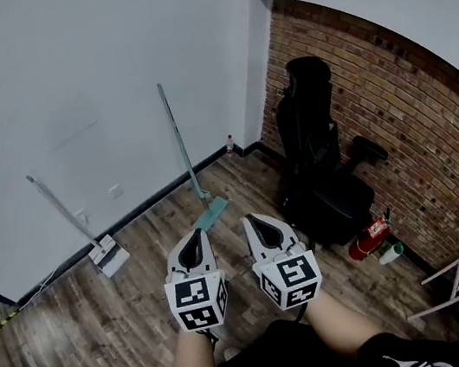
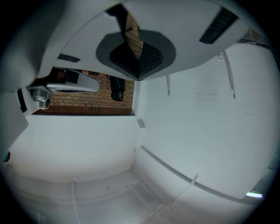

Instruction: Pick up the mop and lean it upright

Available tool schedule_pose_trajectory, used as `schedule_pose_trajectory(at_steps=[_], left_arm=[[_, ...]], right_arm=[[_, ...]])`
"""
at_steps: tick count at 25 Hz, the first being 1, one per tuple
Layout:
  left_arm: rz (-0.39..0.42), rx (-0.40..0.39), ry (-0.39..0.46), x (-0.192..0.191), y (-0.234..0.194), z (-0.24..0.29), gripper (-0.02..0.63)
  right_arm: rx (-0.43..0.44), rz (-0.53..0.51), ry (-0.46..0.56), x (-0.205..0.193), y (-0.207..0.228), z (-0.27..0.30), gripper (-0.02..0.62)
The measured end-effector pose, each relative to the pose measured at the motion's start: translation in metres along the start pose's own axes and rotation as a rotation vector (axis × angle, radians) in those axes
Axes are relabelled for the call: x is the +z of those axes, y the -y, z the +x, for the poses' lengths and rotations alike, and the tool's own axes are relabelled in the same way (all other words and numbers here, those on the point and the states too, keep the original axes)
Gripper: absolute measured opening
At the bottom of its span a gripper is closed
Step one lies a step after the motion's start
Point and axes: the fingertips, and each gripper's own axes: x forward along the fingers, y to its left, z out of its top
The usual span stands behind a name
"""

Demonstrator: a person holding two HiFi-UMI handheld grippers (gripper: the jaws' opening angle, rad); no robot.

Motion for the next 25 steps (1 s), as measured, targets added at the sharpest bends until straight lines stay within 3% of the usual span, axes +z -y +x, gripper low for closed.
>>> schedule_pose_trajectory(at_steps=[10, 25], left_arm=[[0.029, 0.025, -0.033, -0.005, -0.032, 0.066, -0.002], [0.058, 0.09, -0.021, 0.052, -0.06, 0.285, -0.002]], right_arm=[[-0.025, 0.065, 0.002, -0.015, 0.039, 0.072, 0.006], [0.049, 0.122, 0.017, -0.002, 0.172, 0.259, 0.006]])
